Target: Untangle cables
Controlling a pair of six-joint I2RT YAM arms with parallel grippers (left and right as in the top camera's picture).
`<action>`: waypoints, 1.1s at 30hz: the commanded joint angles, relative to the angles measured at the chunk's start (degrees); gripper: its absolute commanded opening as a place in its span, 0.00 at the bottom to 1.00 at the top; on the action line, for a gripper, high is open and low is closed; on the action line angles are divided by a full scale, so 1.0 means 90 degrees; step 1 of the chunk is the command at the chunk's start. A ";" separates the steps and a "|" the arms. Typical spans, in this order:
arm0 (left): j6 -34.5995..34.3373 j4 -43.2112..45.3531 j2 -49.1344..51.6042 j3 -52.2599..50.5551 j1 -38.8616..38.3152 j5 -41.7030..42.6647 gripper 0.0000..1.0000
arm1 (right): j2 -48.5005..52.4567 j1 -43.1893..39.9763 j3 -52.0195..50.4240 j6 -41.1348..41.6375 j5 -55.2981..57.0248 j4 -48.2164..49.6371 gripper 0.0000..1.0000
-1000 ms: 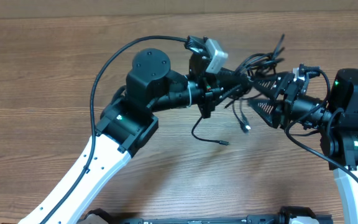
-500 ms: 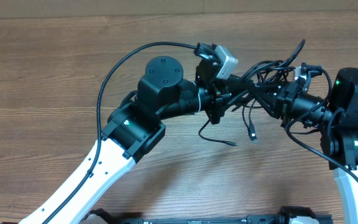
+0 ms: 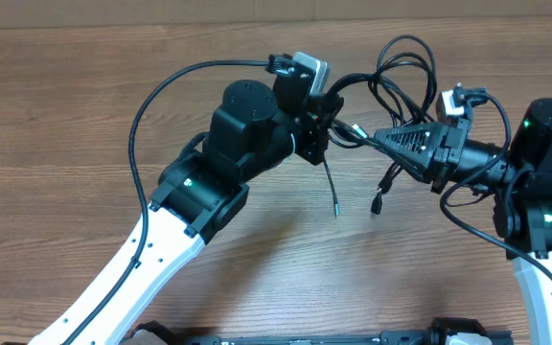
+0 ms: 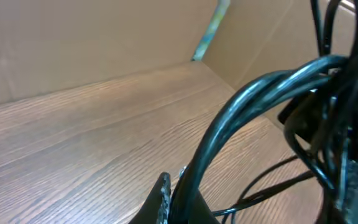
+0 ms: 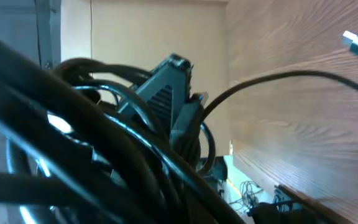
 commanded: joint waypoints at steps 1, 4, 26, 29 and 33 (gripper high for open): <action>0.0180 0.0763 0.0714 0.0010 0.0131 -0.1195 0.04 | -0.0126 0.0019 0.0049 -0.0335 -0.1661 0.0340 0.04; 0.0177 0.1469 0.0984 0.0010 0.0131 -0.1132 0.04 | -0.0126 0.0044 0.0049 -0.0362 -0.1705 0.0296 0.04; 0.2154 0.4928 0.0770 0.0010 0.0641 0.4852 0.04 | -0.0083 0.0041 0.0012 -0.0495 0.1535 0.0000 0.81; 0.2154 0.4830 0.0772 0.0010 0.0661 0.5051 0.04 | -0.0083 0.0041 0.0012 -0.0420 0.1547 0.0124 0.83; 0.2152 0.4833 0.0772 0.0010 0.0661 0.5044 0.04 | -0.0083 0.0041 0.0012 -0.0112 0.1545 0.0430 0.73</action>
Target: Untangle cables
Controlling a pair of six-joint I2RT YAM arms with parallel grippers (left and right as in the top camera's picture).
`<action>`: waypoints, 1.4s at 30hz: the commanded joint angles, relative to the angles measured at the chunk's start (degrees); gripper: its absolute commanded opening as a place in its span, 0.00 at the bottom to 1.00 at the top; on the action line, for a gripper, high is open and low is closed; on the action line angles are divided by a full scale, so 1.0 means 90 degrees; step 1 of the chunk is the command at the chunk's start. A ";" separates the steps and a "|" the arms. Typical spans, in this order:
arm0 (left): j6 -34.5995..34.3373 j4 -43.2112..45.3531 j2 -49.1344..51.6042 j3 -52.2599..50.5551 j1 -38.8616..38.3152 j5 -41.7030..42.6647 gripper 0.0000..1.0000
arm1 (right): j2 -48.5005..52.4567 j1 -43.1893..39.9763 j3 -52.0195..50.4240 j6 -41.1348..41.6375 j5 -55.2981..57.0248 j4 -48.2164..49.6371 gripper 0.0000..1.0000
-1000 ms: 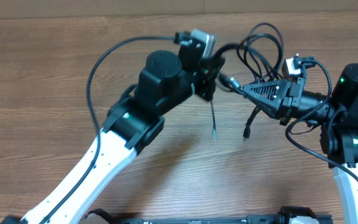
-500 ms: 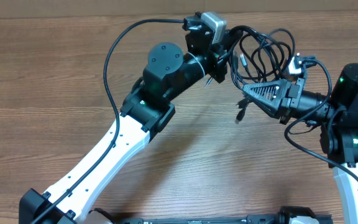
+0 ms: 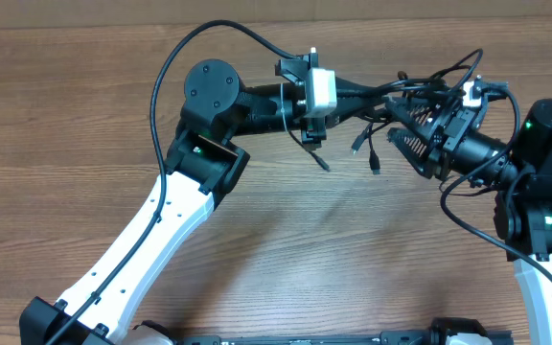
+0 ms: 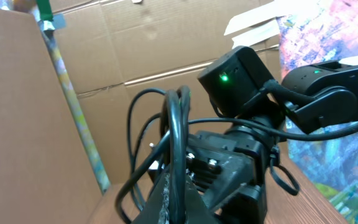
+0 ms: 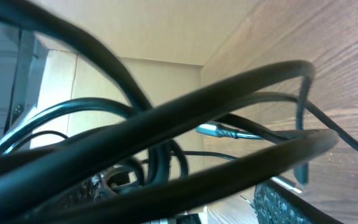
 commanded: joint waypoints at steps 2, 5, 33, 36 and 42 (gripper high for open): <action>0.0138 0.0017 -0.0163 0.0073 0.0022 0.0204 0.04 | -0.0056 0.0029 0.0024 0.0177 0.0053 0.0109 0.66; 0.0109 -0.0245 -0.0155 0.0073 0.0015 -0.0141 0.04 | -0.0058 0.0032 0.0024 0.0534 -0.0180 0.0107 0.61; -0.0238 -0.0736 -0.0155 0.0073 -0.0896 -0.1525 0.04 | -0.0058 0.0032 0.0024 0.1008 -0.0704 -0.0466 0.39; -0.0209 -0.0736 -0.0155 0.0073 -0.0896 -0.1535 0.05 | -0.0058 0.0032 0.0024 0.1008 -0.0712 -0.0469 0.66; -0.0240 -0.0704 -0.0155 0.0073 -0.0981 -0.1855 0.04 | -0.0056 0.0032 0.0024 0.1911 -0.0801 -0.0469 0.84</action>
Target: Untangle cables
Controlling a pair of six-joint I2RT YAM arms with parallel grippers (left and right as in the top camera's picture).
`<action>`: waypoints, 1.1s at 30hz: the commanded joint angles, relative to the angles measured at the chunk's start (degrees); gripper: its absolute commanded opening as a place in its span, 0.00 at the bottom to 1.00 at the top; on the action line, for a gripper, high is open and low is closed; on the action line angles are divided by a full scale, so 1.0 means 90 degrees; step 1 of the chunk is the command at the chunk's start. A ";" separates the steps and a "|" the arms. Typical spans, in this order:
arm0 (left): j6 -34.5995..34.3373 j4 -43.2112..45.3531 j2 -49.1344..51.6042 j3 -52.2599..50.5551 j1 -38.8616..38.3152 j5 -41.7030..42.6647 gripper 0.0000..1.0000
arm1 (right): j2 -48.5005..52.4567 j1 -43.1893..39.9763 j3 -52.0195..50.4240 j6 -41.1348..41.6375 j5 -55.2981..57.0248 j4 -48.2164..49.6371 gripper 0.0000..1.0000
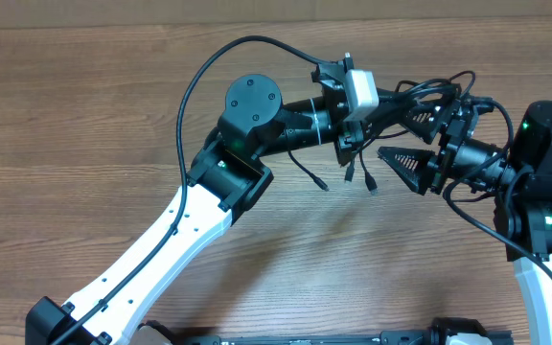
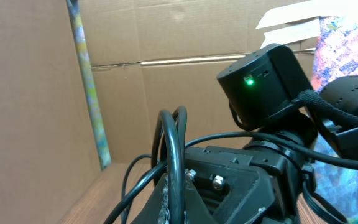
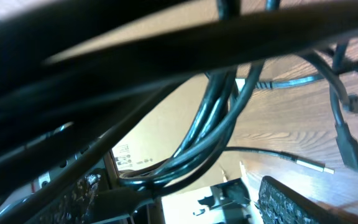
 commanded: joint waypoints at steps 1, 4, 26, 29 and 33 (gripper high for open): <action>-0.0063 0.0085 -0.0131 0.0073 -0.0192 -0.0153 0.04 | -0.0056 0.0032 0.0034 0.0741 -0.0117 0.0046 0.82; -0.0066 0.0083 -0.0131 0.0073 -0.0323 -0.0512 0.04 | -0.0056 0.0032 0.0034 0.1401 -0.0024 0.0046 0.64; -0.0117 0.0036 -0.0134 0.0073 -0.0189 -0.0930 0.04 | -0.0058 0.0029 0.0034 0.1685 0.0401 0.0049 0.04; -0.0124 -0.0187 -0.0134 0.0073 0.0141 -0.0976 0.04 | -0.0058 0.0029 0.0034 0.1683 0.0359 0.0068 0.04; -0.0265 -0.0787 -0.0134 0.0073 0.0775 -0.0974 0.04 | -0.0058 0.0029 0.0034 0.1666 0.0204 0.0330 0.04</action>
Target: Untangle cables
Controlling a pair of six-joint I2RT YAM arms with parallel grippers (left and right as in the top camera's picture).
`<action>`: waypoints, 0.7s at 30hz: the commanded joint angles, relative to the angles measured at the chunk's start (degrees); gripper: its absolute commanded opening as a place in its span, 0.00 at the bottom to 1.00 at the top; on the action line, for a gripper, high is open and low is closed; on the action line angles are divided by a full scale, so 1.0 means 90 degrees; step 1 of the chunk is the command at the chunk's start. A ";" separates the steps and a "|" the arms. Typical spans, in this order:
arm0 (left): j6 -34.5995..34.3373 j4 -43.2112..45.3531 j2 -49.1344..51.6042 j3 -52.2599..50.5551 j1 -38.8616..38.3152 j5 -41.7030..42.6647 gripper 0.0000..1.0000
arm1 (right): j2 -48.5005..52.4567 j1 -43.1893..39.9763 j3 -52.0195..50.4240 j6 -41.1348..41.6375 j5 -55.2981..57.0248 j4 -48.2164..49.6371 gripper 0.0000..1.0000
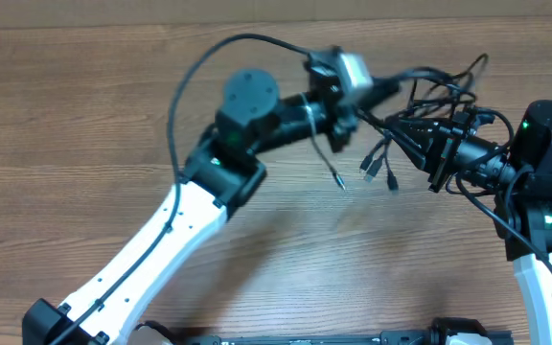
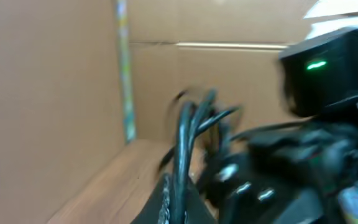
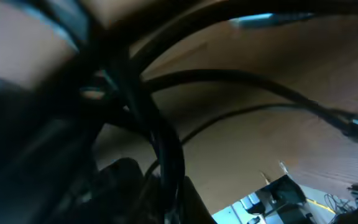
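A tangle of black cables (image 1: 439, 88) hangs in the air over the back right of the wooden table (image 1: 65, 144). From the left, my left gripper (image 1: 379, 94) reaches in and is shut on a few strands (image 2: 188, 130), which run up between its fingers (image 2: 166, 202). My right gripper (image 1: 398, 129) comes in from the right just below and is shut on other strands (image 3: 160, 143). Several loose plug ends (image 1: 372, 168) dangle under the two grippers. Both wrist views are blurred.
The left arm (image 1: 228, 144) stretches diagonally across the table's middle, with its own feed cable (image 1: 185, 77) looping above it. The right arm's base (image 1: 549, 201) stands at the right edge. A cardboard wall (image 2: 42, 93) closes off the back of the table.
My right gripper's fingers stood apart round the bundle and are now shut on strands. The left gripper has shifted slightly back and left, and the dangling plugs have swung.
At first both grippers met tip to tip at the tangle, low over the middle right. The left arm then stretched toward the back with the bundle raised. Later the right fingers stood apart beside it. Now both grip the tangle.
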 commanded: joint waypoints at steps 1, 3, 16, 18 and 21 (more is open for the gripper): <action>-0.0151 -0.0342 -0.0109 0.0070 0.0559 -0.0299 0.04 | -0.0073 0.0029 0.0034 -0.0119 -0.0306 0.0325 0.04; -0.0151 -0.0624 -0.0107 0.0070 0.0678 -0.0301 0.04 | -0.0073 0.0029 0.0034 -0.0119 -0.0500 0.0767 0.04; -0.0355 0.0180 -0.0107 0.0070 0.0668 0.1149 0.04 | -0.0070 0.0029 0.0034 -0.0675 -0.0345 0.0792 0.58; -0.0355 0.0704 -0.0109 0.0070 0.0668 0.2004 0.04 | -0.0070 0.0029 0.0034 -0.0675 -0.0267 0.0792 0.66; -0.0357 0.1093 -0.0107 0.0070 0.0668 0.2586 0.04 | -0.0070 0.0029 0.0034 -0.0675 -0.0272 0.0792 0.66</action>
